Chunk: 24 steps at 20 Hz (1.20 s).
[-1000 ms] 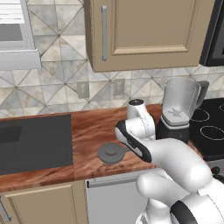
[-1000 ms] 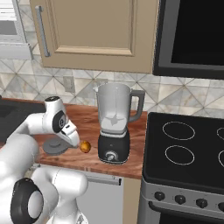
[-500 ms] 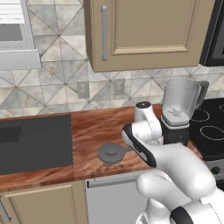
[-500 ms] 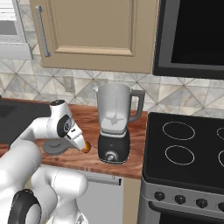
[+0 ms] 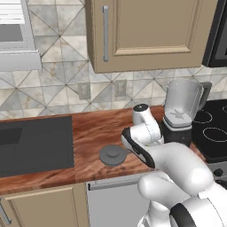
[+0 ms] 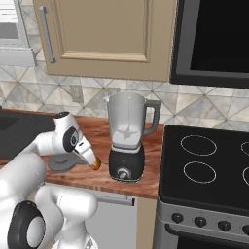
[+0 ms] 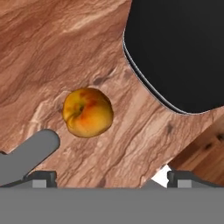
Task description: Open the blender lid, put the peach in the blender, close the lid, and start the blender.
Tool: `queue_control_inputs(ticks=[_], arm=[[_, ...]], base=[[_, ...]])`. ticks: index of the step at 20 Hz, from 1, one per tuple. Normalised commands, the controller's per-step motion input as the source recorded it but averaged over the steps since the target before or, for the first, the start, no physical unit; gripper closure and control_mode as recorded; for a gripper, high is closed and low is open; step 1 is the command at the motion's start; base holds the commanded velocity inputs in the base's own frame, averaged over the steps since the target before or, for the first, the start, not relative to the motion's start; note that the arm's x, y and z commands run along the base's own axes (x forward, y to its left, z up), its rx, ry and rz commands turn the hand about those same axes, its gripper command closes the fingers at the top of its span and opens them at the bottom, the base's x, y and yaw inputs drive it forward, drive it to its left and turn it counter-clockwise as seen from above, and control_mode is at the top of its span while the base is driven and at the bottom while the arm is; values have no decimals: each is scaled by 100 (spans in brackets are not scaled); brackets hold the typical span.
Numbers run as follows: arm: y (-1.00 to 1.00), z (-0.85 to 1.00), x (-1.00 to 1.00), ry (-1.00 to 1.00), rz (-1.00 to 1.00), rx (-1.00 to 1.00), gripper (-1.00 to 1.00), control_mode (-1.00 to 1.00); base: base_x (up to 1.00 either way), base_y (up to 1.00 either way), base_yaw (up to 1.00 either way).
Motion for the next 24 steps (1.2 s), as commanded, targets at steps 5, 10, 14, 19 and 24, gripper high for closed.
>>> queue_control_inputs(ticks=[5, 10, 14, 19, 24], arm=[[-19, -4, 11, 0, 0, 0, -100, -100], [-3, -18, 18, 4, 0, 0, -100, -100], [-2, -21, 24, 4, 0, 0, -100, -100], [0, -17, 25, 3, 0, 0, -100, -100], [0, -14, 12, 1, 0, 0, -100, -100]], base=[[0, 0, 0], [0, 0, 0], [0, 0, 0], [0, 0, 0], [0, 0, 0]])
